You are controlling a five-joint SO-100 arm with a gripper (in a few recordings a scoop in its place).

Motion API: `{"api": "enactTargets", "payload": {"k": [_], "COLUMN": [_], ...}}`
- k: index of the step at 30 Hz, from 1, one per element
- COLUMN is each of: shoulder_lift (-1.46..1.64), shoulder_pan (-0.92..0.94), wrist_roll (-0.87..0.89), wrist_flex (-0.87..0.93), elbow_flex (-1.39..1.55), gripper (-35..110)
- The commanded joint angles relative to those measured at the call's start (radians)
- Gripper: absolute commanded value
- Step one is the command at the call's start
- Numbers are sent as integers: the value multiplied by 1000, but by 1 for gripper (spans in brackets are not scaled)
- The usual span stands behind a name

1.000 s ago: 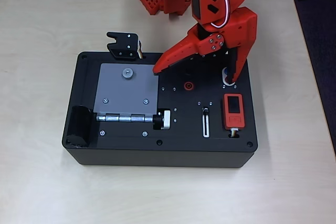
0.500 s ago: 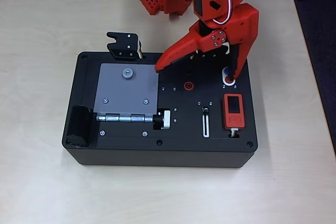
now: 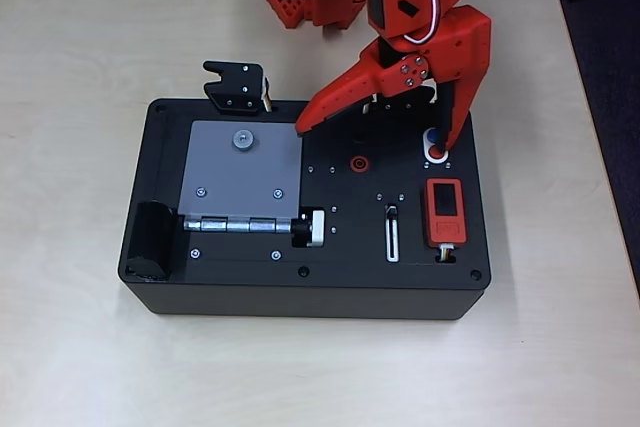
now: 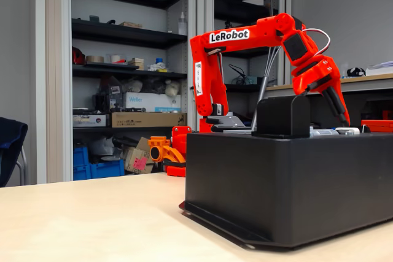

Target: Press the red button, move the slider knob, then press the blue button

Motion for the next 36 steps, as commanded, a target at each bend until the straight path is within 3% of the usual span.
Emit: {"api": "enactTargets", "payload": {"k": [1,36], "shoulder_lift": [40,55], "shoulder_pan": [-17,23], "wrist_roll": [15,-6], "wrist_flex": [2,-49], "elbow_flex": [20,63], "gripper": [77,75]}}
